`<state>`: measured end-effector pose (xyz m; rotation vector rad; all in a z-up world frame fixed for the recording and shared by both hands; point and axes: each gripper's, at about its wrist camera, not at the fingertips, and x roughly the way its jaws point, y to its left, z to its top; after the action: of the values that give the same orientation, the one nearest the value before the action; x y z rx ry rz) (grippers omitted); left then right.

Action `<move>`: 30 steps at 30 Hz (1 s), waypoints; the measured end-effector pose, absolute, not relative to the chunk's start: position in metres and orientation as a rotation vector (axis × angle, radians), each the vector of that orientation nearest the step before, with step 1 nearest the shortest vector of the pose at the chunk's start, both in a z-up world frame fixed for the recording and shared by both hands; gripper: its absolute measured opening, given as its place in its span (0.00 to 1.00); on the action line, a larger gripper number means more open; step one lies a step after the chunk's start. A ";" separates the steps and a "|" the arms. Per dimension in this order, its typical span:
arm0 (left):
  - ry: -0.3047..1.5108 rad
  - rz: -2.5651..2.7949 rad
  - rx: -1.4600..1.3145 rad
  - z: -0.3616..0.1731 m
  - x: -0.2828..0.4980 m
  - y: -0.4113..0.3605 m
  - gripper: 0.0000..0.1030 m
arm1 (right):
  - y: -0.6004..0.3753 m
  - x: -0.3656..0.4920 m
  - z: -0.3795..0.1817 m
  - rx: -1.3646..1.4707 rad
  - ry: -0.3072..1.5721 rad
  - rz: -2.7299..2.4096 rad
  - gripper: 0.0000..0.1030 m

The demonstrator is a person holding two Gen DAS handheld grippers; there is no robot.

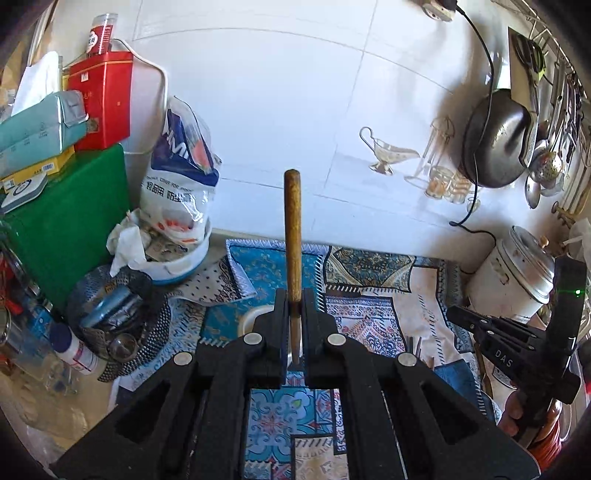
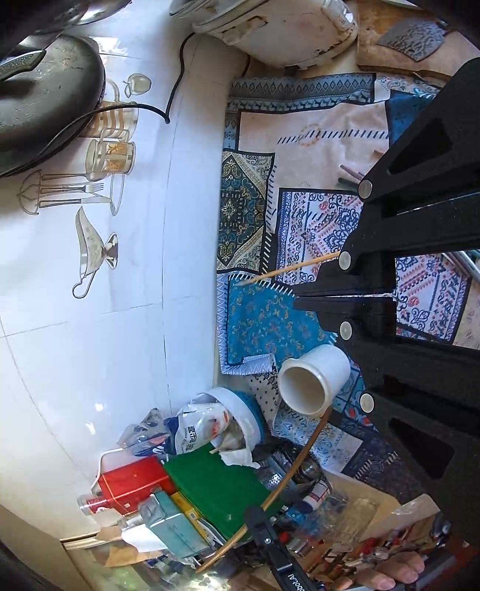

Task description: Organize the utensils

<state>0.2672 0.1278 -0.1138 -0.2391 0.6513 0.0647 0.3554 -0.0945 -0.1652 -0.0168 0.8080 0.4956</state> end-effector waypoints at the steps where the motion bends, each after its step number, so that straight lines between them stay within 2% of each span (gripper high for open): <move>1: 0.651 0.059 -0.243 -0.113 0.268 0.133 0.04 | -0.096 0.357 -0.166 -0.011 0.821 0.487 0.00; 5: 0.660 0.038 -0.241 -0.112 0.274 0.149 0.04 | -0.105 0.364 -0.183 -0.019 0.884 0.402 0.02; 9: 0.669 0.031 -0.239 -0.115 0.281 0.158 0.04 | -0.127 0.379 -0.219 0.001 1.027 0.316 0.15; 18: 0.720 -0.002 -0.244 -0.128 0.300 0.168 0.04 | -0.180 0.386 -0.303 0.133 1.291 0.129 0.16; 24: 0.752 -0.024 -0.240 -0.139 0.313 0.164 0.04 | -0.198 0.391 -0.327 0.262 1.368 0.107 0.16; 30: 0.773 -0.032 -0.250 -0.146 0.318 0.159 0.04 | -0.190 0.395 -0.334 0.254 1.396 0.110 0.15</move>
<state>0.3184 0.1594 -0.1460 -0.2503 0.7732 -0.0323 0.3949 -0.1901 -0.3338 0.2543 1.3962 0.1096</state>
